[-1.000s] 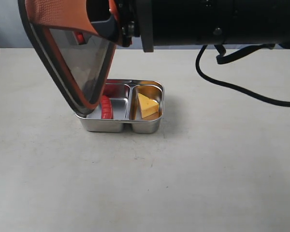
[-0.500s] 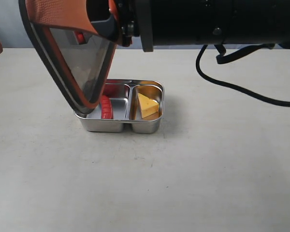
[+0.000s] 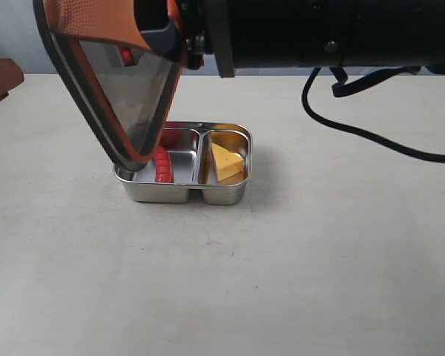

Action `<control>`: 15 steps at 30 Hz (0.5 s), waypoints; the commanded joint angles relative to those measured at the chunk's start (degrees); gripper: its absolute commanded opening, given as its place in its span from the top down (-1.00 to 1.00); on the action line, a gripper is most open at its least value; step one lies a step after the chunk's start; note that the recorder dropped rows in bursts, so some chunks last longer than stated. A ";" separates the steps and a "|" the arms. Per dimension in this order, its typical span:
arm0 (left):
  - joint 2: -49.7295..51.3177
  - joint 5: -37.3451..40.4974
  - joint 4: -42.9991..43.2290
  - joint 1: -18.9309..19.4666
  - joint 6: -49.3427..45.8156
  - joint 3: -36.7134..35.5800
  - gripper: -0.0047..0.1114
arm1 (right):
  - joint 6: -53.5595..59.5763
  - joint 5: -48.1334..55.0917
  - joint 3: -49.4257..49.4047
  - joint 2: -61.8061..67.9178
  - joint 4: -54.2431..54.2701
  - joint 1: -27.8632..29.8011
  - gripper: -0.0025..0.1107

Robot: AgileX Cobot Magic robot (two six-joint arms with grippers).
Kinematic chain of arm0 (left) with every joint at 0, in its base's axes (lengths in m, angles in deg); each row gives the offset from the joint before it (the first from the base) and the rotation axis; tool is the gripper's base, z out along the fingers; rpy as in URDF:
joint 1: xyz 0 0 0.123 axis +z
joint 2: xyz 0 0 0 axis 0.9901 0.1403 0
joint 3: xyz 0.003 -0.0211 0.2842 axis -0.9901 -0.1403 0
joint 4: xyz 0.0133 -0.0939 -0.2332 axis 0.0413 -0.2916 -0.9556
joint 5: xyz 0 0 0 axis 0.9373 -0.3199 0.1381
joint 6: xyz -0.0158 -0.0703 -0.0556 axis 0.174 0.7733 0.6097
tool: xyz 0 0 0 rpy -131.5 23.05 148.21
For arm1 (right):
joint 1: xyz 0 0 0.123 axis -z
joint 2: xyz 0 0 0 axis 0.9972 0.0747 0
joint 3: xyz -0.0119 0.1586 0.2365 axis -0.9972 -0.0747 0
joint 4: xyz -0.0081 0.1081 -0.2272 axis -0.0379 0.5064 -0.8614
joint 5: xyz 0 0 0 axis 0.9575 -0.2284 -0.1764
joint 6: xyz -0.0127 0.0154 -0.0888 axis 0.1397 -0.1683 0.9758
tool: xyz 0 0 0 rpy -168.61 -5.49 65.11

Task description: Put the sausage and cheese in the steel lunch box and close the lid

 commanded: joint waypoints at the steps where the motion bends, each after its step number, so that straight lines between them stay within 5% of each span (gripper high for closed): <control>1: 0.42 6.47 -2.86 -0.39 -1.57 0.33 0.35 | 0.42 -3.15 0.49 0.07 0.69 0.11 0.97; 10: 1.55 16.03 -12.43 -0.39 -2.57 0.33 0.35 | 0.25 -9.26 0.49 0.07 0.69 0.11 0.97; 15: 1.68 19.22 -16.18 -0.39 -9.71 0.33 0.10 | -2.03 -14.17 0.49 0.55 0.69 0.11 0.97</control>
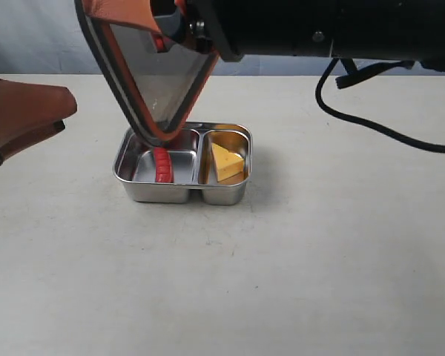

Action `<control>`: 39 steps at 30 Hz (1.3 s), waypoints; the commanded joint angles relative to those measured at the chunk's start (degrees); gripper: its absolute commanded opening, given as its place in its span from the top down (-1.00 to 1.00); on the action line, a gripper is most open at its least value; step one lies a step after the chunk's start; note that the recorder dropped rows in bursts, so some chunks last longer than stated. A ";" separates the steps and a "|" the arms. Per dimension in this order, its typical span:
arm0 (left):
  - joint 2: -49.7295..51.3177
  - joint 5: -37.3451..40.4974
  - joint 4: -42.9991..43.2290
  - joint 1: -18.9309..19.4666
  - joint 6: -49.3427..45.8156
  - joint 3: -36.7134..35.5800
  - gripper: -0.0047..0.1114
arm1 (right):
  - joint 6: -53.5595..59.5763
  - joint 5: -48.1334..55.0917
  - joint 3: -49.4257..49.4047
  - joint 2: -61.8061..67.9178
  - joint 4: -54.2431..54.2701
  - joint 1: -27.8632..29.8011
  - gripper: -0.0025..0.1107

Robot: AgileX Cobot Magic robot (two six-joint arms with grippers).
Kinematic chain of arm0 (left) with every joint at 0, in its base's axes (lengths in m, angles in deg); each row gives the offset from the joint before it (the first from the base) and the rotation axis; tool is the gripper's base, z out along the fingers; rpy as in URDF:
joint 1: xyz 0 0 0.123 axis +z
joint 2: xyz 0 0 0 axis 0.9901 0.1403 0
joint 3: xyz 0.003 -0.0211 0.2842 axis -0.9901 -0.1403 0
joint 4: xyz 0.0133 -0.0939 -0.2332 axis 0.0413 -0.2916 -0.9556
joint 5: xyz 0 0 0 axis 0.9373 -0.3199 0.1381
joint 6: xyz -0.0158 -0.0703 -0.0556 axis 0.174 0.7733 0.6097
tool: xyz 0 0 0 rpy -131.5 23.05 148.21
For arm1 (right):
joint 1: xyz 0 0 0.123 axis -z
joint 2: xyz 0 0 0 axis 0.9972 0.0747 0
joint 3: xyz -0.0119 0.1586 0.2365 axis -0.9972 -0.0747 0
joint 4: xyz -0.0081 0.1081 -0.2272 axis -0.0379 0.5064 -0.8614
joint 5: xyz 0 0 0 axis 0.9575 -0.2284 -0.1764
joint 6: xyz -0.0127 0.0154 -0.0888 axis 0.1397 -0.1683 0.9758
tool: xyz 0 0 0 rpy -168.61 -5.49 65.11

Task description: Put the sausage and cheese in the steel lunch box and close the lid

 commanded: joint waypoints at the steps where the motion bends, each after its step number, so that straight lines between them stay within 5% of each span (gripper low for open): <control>1: 0.23 3.36 -4.22 -0.39 -7.13 0.33 0.04 | -1.94 -3.98 0.49 0.82 0.69 0.11 0.97; 7: 0.34 6.16 -8.33 -0.39 -18.63 0.33 -0.19 | -4.61 -3.91 0.49 4.51 0.69 0.11 0.97; 35: 4.91 1.74 -13.48 -0.44 -42.69 0.33 -0.19 | -12.34 -4.16 8.40 11.98 0.69 -4.42 0.97; 37: 4.91 0.92 -13.48 -0.44 -43.37 0.33 -0.17 | -12.34 -4.75 8.53 11.98 0.69 -5.17 0.97; 39: 4.91 0.34 -13.71 -0.44 -45.12 0.33 0.07 | -12.34 -5.59 8.53 11.98 0.69 -6.04 0.97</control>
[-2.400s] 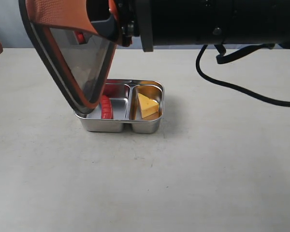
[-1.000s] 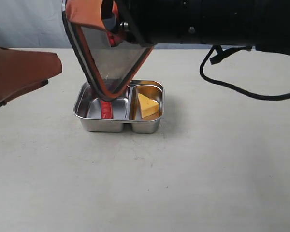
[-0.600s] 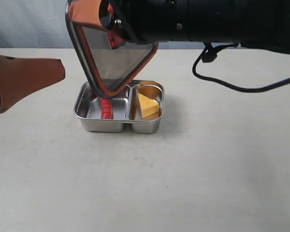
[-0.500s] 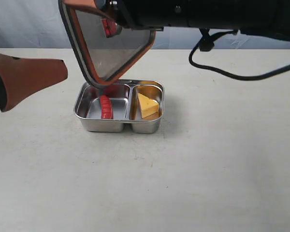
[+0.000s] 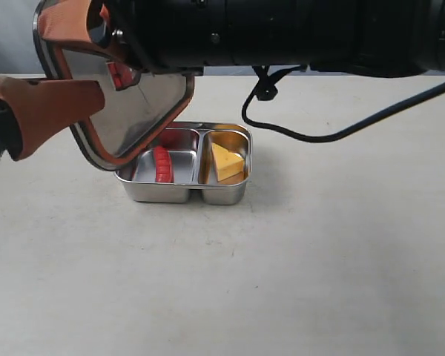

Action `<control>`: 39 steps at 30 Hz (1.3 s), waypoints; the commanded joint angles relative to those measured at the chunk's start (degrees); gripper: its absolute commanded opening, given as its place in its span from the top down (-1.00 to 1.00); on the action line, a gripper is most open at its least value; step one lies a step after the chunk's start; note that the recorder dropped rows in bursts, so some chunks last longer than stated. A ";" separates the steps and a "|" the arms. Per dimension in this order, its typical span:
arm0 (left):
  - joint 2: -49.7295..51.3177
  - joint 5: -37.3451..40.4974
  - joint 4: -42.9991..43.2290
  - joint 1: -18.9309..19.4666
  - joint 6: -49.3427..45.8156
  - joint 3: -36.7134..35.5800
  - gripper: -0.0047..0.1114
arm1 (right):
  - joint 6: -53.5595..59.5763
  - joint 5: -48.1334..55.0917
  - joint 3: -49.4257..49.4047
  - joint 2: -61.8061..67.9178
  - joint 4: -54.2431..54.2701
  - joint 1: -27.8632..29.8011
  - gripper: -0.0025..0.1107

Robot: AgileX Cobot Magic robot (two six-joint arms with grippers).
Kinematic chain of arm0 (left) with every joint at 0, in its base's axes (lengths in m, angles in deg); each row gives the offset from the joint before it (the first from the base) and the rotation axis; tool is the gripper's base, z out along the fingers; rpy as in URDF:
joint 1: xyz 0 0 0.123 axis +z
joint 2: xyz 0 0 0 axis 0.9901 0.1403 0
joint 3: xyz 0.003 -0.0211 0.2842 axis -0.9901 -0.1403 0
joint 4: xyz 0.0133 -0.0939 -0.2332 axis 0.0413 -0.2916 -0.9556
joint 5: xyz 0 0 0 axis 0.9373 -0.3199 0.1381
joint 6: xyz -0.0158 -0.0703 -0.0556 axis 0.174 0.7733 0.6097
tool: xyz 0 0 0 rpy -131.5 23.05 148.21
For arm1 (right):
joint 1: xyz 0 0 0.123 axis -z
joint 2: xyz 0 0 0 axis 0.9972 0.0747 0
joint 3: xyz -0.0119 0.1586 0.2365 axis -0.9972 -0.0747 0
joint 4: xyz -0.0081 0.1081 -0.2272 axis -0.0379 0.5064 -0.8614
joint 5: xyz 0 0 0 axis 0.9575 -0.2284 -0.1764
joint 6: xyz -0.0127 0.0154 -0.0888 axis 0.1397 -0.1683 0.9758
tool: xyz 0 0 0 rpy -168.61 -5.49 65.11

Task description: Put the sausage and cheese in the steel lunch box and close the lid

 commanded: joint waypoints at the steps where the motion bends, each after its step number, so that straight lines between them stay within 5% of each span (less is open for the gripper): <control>1: 0.05 -1.26 -1.67 -0.44 -2.86 0.33 0.38 | 0.33 -0.87 0.52 0.01 0.18 -1.53 0.97; 3: 0.05 -1.10 -1.88 -0.44 -3.00 0.33 0.87 | 0.33 0.44 0.52 0.01 0.18 -1.95 0.97; 7: 0.05 -1.81 -2.20 -0.44 -9.21 0.33 0.91 | 0.47 4.24 0.52 0.01 0.18 -1.95 0.97; 12: 0.05 -9.41 2.86 -0.44 -17.69 0.33 0.91 | -3.86 3.42 0.52 0.01 -13.42 -1.95 0.94; 20: 0.05 -19.06 15.80 -0.44 -18.97 0.33 0.91 | -15.30 3.07 0.52 0.01 -24.14 -1.03 -0.11; 29: 0.05 -20.18 30.41 -0.68 -19.21 0.33 0.92 | -28.01 12.92 0.52 0.01 -40.67 6.35 -0.07; 39: -0.05 -25.62 57.30 -13.10 -19.29 0.33 0.92 | -26.54 24.60 0.52 0.94 -37.11 27.74 -0.07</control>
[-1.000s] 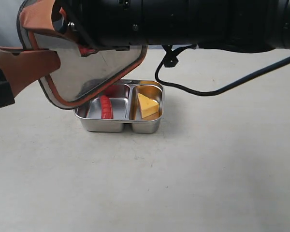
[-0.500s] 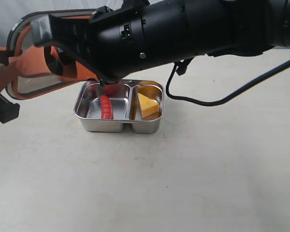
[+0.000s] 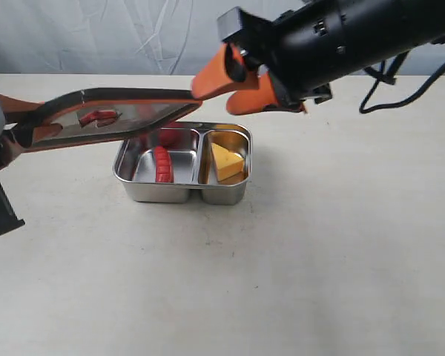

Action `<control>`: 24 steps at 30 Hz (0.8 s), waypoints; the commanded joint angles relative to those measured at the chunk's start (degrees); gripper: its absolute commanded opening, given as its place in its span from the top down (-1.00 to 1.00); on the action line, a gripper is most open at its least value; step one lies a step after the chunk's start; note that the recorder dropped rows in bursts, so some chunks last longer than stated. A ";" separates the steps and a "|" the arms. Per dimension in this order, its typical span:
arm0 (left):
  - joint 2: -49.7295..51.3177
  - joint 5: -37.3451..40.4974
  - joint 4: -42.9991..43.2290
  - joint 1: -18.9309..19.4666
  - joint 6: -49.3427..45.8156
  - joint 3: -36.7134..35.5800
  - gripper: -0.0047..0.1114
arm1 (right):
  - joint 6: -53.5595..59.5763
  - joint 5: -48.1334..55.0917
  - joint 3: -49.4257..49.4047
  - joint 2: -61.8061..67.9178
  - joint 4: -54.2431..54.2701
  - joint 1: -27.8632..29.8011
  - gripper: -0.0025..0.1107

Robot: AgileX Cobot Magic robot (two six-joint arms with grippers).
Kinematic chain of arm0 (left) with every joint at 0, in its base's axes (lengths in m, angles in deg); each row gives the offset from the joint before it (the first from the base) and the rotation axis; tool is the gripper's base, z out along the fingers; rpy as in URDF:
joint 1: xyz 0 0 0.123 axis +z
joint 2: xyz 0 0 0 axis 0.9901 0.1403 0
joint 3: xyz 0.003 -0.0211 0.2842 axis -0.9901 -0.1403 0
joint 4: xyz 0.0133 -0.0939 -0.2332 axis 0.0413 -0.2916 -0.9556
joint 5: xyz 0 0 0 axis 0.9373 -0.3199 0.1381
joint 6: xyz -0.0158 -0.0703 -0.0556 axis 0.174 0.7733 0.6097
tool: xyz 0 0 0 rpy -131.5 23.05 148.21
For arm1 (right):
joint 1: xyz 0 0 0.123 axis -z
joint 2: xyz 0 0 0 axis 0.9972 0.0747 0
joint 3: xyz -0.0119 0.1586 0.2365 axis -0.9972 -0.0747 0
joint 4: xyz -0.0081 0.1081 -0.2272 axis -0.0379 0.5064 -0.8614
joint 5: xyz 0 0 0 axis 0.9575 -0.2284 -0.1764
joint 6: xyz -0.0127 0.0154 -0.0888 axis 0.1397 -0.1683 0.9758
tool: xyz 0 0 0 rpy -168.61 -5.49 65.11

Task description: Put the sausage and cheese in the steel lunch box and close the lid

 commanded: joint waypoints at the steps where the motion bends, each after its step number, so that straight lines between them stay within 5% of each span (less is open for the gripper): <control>1: -0.05 -6.02 11.66 -5.87 0.06 0.20 0.92 | 4.61 9.42 -0.10 1.53 4.42 8.81 -0.07; 11: -1.21 -7.85 38.56 -9.88 0.17 0.20 0.92 | 13.37 17.13 -0.10 11.17 17.36 18.66 -0.07; 24: -16.58 -5.46 36.30 -9.88 0.72 -6.00 0.92 | 15.24 17.13 -0.10 19.56 21.26 19.11 -0.07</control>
